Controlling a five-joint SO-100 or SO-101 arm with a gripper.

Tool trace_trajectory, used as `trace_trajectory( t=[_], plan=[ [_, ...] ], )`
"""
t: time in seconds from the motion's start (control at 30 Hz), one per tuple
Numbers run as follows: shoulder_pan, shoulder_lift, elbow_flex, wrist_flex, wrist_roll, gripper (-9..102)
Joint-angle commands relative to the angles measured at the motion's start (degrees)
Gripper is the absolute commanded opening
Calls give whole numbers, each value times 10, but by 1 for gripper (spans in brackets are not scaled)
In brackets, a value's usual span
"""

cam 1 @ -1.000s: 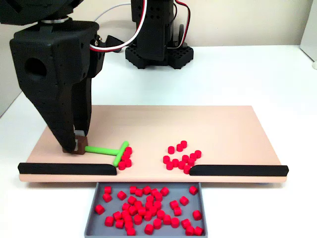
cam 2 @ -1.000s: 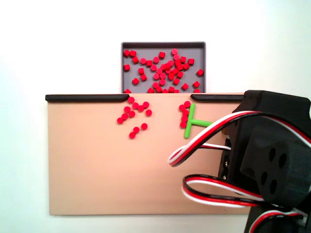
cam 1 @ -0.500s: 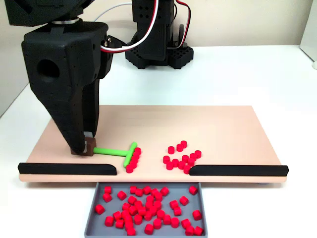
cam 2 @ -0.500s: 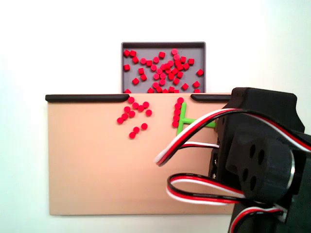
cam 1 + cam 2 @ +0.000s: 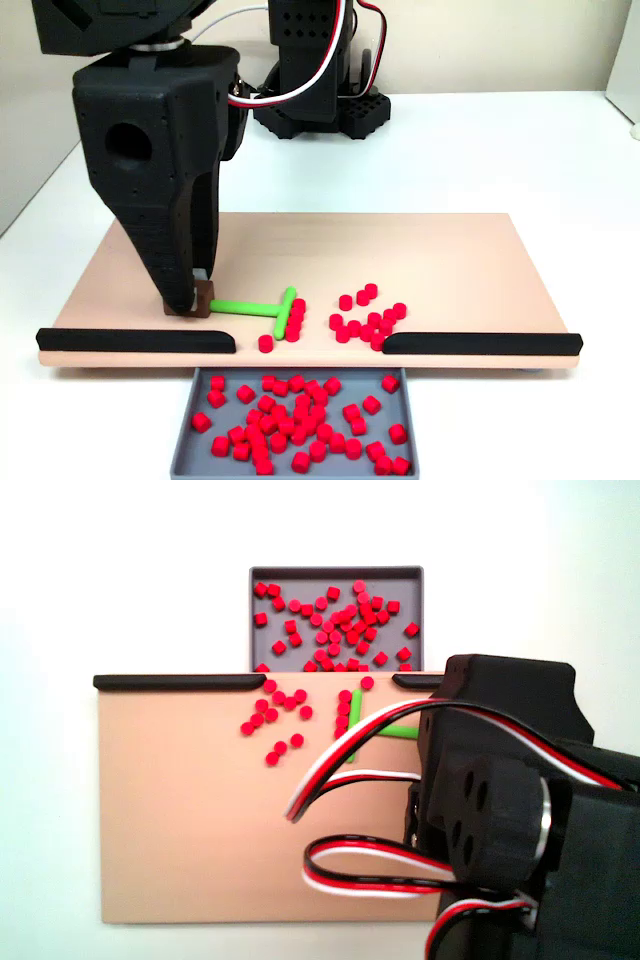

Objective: Gather the right side granules

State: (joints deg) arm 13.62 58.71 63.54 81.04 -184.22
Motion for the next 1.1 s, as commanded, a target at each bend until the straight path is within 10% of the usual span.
trace_trajectory(
  t=[0.0,1.07],
  plan=[
    [-7,6,-5,4,-77,0],
    [31,136,-3,83,47,0]
  ],
)
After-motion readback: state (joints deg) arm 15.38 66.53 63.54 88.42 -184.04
